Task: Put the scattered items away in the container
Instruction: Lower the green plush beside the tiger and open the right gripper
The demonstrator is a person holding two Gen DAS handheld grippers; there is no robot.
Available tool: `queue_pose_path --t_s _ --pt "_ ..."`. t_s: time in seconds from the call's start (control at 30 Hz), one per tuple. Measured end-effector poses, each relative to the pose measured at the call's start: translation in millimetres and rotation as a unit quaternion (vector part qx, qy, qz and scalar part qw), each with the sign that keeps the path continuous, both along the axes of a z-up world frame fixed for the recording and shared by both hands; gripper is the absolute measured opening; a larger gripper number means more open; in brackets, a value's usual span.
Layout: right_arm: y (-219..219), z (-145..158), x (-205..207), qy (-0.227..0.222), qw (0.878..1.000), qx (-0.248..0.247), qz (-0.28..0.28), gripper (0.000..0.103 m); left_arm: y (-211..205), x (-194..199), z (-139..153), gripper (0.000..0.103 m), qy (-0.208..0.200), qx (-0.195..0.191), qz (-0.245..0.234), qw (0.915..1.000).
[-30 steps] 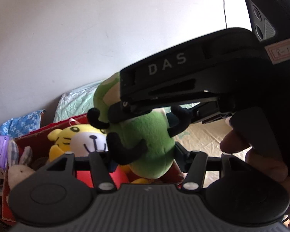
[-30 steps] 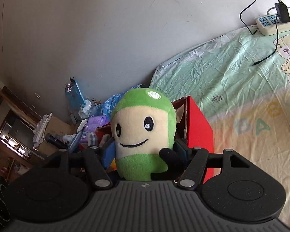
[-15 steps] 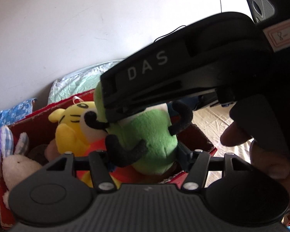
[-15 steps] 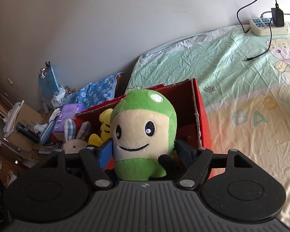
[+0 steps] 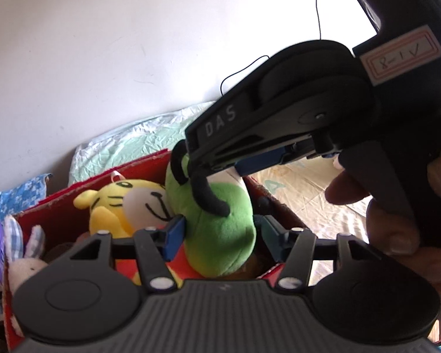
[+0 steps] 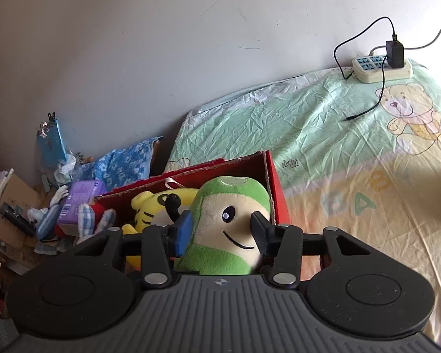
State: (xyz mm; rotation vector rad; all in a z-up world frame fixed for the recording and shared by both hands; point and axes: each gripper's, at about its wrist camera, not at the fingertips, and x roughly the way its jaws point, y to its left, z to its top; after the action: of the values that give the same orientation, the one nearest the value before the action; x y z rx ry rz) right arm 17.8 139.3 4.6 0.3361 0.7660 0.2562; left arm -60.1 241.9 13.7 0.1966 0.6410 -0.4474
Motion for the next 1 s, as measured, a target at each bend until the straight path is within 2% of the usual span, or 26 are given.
queue_pose_path --t_s 0.17,0.2,0.23,0.4,0.67,1.0 --pt "5 -8 10 0.014 1.0 -0.025 0.013 0.044 17 8 -12 0.056 0.01 -0.011 -0.006 0.9999" --pt "6 -9 13 0.014 0.999 -0.033 0.018 0.044 19 9 -14 0.057 0.012 -0.011 -0.01 0.9998" --pt "8 -10 15 0.013 0.999 -0.04 0.024 0.044 20 10 -15 0.063 0.014 -0.012 -0.013 0.9998" --pt "13 -15 24 0.018 0.997 -0.066 0.04 0.044 18 23 -23 0.063 0.021 -0.013 -0.005 0.9997" --pt "0 -16 26 0.025 0.997 -0.043 0.061 0.043 12 28 -23 0.074 0.037 -0.008 0.022 0.9991" --pt "-28 -6 25 0.035 0.995 0.03 0.083 0.045 16 33 -10 0.077 0.053 -0.001 0.121 0.9913"
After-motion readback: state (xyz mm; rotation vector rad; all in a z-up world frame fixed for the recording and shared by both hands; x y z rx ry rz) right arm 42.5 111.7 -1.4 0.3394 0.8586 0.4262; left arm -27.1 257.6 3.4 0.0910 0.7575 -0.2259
